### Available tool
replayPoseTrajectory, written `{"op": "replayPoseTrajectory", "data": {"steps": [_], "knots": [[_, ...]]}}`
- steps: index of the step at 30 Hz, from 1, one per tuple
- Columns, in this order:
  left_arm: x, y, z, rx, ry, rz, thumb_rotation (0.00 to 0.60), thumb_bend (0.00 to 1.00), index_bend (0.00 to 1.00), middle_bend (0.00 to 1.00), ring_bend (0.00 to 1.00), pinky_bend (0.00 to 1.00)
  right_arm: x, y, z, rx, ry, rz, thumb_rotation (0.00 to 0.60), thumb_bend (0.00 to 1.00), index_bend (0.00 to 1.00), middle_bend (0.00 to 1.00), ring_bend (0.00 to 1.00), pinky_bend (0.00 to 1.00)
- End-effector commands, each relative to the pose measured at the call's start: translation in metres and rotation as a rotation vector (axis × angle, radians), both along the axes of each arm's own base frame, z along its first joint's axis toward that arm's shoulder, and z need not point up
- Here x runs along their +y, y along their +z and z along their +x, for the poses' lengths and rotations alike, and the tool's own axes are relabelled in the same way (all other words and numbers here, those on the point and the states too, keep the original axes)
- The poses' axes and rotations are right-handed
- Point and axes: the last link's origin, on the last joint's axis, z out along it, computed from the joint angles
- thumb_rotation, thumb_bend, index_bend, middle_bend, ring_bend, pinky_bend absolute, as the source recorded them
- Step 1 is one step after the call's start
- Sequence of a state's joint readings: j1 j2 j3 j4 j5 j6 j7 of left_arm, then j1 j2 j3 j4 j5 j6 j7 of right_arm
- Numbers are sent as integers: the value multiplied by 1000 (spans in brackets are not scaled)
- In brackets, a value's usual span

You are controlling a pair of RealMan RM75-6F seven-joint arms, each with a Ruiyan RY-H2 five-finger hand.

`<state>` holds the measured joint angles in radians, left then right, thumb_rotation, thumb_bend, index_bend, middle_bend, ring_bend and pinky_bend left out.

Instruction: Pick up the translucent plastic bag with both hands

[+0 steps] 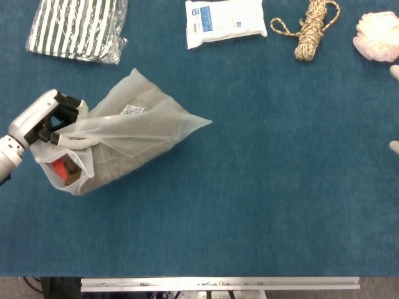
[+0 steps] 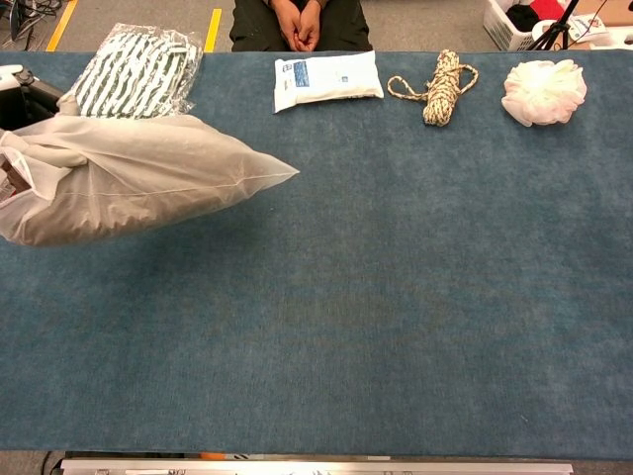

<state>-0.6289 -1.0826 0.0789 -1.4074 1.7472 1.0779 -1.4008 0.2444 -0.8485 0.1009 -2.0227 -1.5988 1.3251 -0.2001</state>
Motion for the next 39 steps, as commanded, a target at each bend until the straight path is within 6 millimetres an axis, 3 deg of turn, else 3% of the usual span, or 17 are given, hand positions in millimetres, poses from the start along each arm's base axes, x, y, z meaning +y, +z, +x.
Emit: {"op": "replayPoseTrajectory", "data": {"steps": [1, 9, 18, 28, 39], "knots": [[2, 4, 17, -70, -16, -25, 600, 333, 771, 826, 789, 1000, -2, -5, 7, -1, 30, 13, 600, 63, 11, 241, 139, 311], [1, 3, 47, -163, -22, -63, 600, 332, 771, 826, 789, 1000, -8, -29, 32, 3, 141, 37, 600, 61, 4, 200, 139, 311], [-3, 6, 83, -255, -29, -122, 600, 332, 769, 823, 789, 1000, -14, -75, 58, -8, 259, 100, 600, 31, 0, 121, 89, 313], [-6, 4, 105, -308, -30, -155, 600, 333, 770, 821, 789, 1000, -26, -112, 80, -31, 328, 90, 600, 29, 0, 120, 86, 314], [-10, 0, 117, -348, -8, -184, 600, 332, 769, 819, 789, 1000, -42, -173, 126, -89, 433, 82, 600, 16, 0, 120, 84, 299]]}}
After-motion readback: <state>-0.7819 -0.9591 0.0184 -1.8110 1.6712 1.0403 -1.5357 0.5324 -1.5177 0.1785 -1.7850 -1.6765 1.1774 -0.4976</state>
